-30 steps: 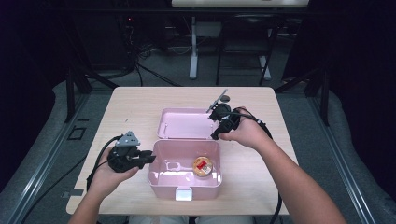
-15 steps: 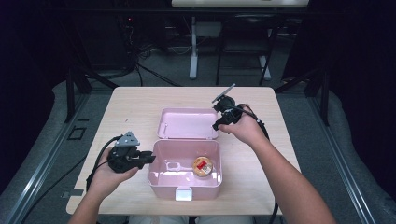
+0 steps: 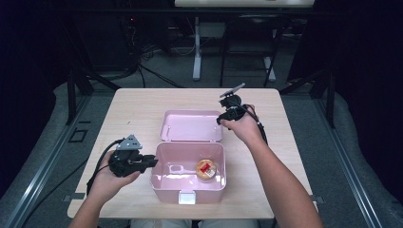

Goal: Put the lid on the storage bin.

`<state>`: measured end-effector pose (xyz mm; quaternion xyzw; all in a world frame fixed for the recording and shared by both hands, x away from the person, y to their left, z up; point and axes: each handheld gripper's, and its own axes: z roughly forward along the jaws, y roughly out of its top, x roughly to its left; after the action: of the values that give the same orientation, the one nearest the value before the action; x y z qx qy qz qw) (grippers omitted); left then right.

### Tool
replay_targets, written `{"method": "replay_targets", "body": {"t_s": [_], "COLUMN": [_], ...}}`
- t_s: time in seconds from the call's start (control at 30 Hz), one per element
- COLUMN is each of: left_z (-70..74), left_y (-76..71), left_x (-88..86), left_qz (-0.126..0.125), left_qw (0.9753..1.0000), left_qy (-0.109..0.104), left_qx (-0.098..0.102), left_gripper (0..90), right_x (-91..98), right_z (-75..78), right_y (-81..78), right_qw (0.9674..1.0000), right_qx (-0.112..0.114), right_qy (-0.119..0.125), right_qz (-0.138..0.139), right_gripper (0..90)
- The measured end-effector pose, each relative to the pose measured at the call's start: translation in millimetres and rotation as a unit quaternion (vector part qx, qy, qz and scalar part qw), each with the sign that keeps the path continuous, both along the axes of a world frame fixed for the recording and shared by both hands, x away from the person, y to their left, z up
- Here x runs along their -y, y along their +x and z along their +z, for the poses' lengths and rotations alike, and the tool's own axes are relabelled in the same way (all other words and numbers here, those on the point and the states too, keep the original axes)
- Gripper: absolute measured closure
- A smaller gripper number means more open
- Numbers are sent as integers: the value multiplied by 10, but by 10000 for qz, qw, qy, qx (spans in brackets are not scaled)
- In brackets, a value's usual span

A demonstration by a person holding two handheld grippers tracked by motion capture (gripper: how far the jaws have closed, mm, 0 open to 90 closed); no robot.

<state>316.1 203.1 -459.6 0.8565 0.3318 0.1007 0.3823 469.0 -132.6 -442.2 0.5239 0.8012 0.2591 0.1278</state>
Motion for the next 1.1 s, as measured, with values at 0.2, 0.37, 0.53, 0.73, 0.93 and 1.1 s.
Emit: {"method": "replay_targets", "body": {"t_s": [0.2, 0.37, 0.53, 0.73, 0.93, 1.1], "left_z": [-3, -1, -4, -5, -6, -8], "left_y": [-7, -11, -12, -13, -14, -13], "left_x": [-2, -3, -5, -6, -7, -8], "left_qz": [7, -4, 6, 16, 18, 20], "left_qw": [10000, 10000, 10000, 10000, 10000, 10000], "left_qy": [-6, 20, -1, -14, -19, -29], "left_qx": [11, 30, 24, 22, 18, 19], "left_gripper": [758, 759, 759, 759, 759, 759], "right_x": [-22, -44, -57, -94, -62, -21], "right_z": [-99, -179, -233, -309, -364, -424], "right_y": [9, 35, 58, 85, 113, 156], "right_qw": [9993, 9986, 9965, 9951, 9918, 9910], "right_qx": [307, 387, 538, 611, 749, 616], "right_qy": [129, 174, 284, 340, 474, 581], "right_qz": [-171, -326, -565, -701, -924, -1036], "right_gripper": [585, 608, 637, 665, 691, 712]}}
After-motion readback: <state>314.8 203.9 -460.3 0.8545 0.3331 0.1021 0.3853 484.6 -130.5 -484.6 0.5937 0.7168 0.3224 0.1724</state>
